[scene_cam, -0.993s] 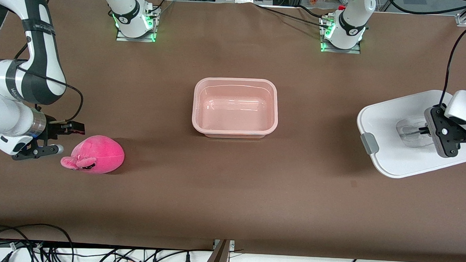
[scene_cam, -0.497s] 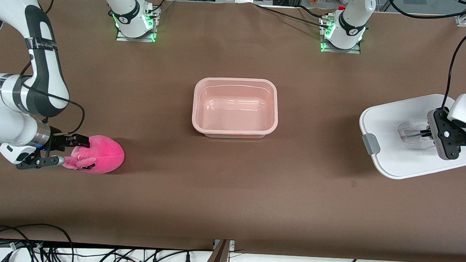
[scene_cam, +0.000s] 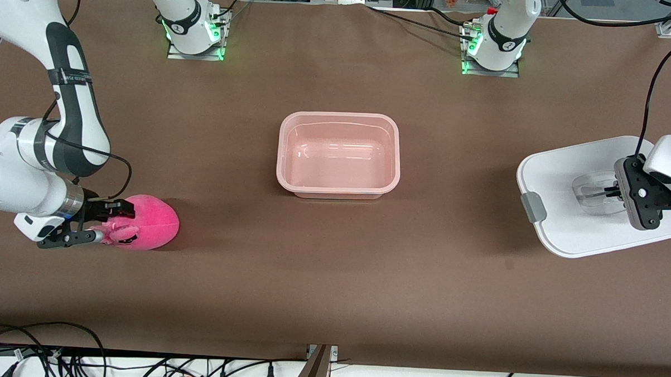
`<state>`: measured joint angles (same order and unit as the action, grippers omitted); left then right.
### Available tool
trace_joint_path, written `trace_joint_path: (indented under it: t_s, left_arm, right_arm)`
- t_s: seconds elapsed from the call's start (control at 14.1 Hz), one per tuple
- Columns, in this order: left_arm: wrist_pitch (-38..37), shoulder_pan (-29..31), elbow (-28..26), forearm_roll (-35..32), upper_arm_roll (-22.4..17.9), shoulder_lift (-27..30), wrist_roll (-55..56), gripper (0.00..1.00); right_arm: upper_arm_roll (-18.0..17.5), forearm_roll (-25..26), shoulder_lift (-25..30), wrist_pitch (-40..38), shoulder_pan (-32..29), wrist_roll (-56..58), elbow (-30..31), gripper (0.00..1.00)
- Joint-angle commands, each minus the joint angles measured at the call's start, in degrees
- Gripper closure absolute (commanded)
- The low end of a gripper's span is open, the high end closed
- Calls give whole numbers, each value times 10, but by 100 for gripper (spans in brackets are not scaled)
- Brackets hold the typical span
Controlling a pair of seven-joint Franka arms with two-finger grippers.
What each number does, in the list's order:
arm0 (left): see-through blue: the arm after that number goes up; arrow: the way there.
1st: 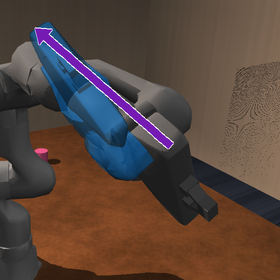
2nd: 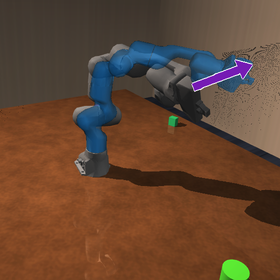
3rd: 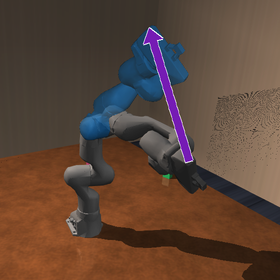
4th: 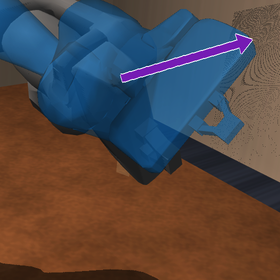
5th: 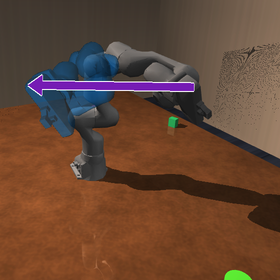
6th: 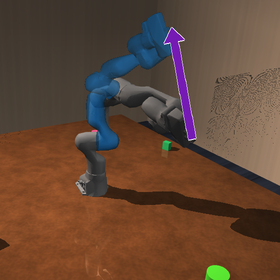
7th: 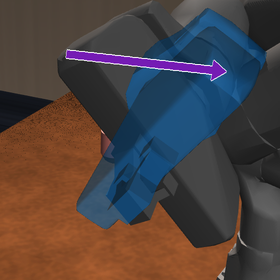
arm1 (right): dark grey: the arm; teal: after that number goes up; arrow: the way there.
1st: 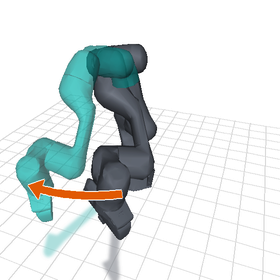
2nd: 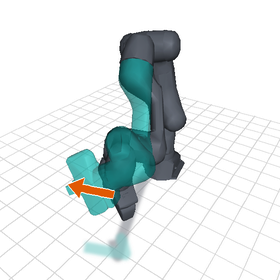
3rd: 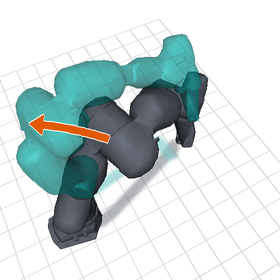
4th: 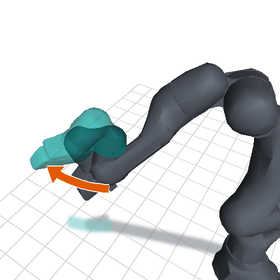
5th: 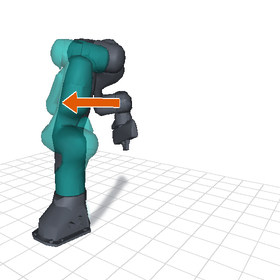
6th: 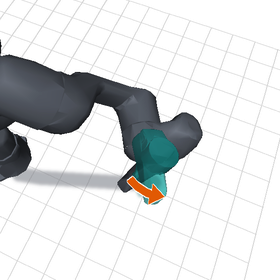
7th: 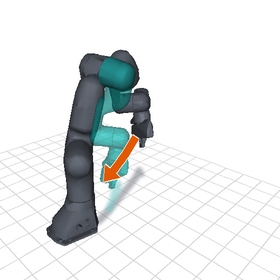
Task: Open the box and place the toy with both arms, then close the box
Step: 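Grasp the pink plush toy with the right gripper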
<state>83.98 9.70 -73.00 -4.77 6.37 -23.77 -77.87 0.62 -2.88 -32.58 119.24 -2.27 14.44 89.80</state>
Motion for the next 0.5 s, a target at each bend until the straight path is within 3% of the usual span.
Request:
trace_joint_path:
  t_s: [0.0, 0.07, 0.14, 0.43]
  left_arm:
    - [-7, -1, 15, 1, 2, -1, -11, 100]
    - [-8, -1, 15, 0, 2, -1, -11, 100]
    - [-8, -1, 15, 0, 3, -1, -11, 100]
    - [-8, -1, 15, 0, 3, -1, -11, 100]
  right_arm:
    - [-5, -12, 0, 4, -4, 13, -1, 81]
    - [-5, -9, 0, -1, -5, 16, -2, 94]
    - [-5, -8, 0, -2, -5, 30, -4, 100]
    - [-15, -12, 12, -31, -4, 46, -10, 100]
